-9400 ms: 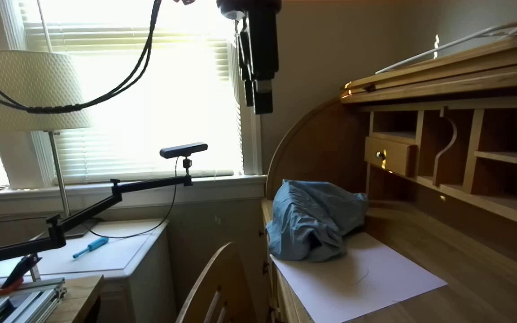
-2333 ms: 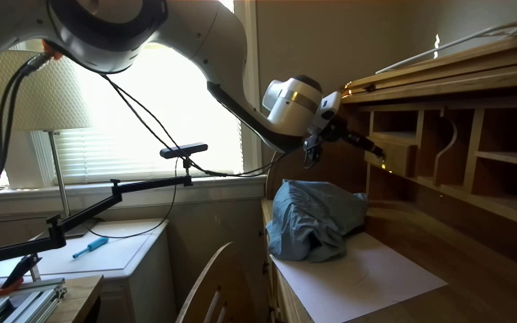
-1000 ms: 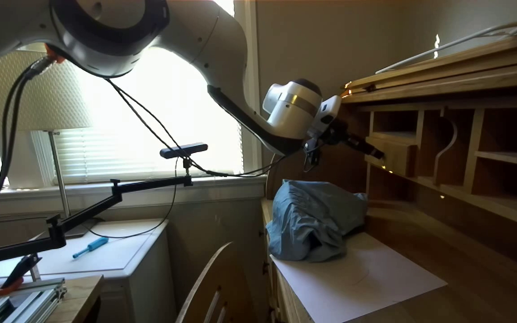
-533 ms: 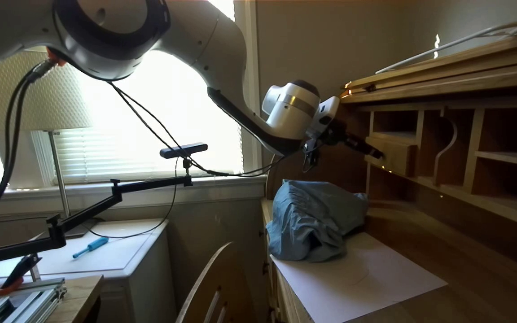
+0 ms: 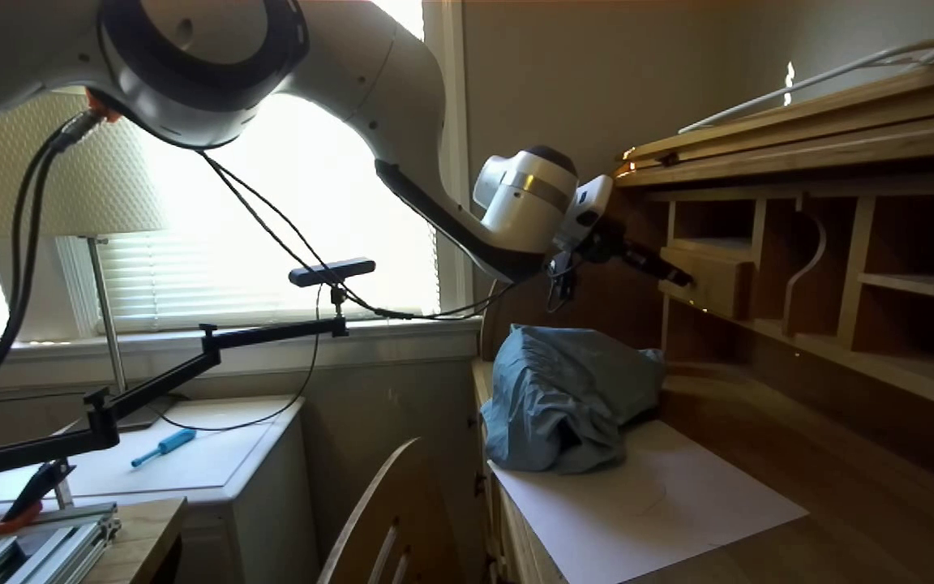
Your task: Pull open the drawer
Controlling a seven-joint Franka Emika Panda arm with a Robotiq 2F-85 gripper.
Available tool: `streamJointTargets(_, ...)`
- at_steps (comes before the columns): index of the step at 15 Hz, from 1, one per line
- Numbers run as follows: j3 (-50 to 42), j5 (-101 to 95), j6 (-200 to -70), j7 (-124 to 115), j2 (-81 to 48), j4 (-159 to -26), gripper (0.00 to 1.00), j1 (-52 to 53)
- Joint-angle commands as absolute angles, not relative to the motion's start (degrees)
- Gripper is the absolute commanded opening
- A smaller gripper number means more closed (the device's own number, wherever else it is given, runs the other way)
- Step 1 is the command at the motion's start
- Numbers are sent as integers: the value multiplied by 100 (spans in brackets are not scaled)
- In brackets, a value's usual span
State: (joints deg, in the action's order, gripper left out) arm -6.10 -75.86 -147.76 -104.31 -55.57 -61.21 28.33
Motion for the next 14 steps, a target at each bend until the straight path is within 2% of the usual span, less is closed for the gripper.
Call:
streamJointTargets(1,-685,-7659,-14758,-10625,-5774,-5843,1,2874)
streamJointTargets(14,-700,-7754,-14849,-10684,-5474,-6242,0,2966)
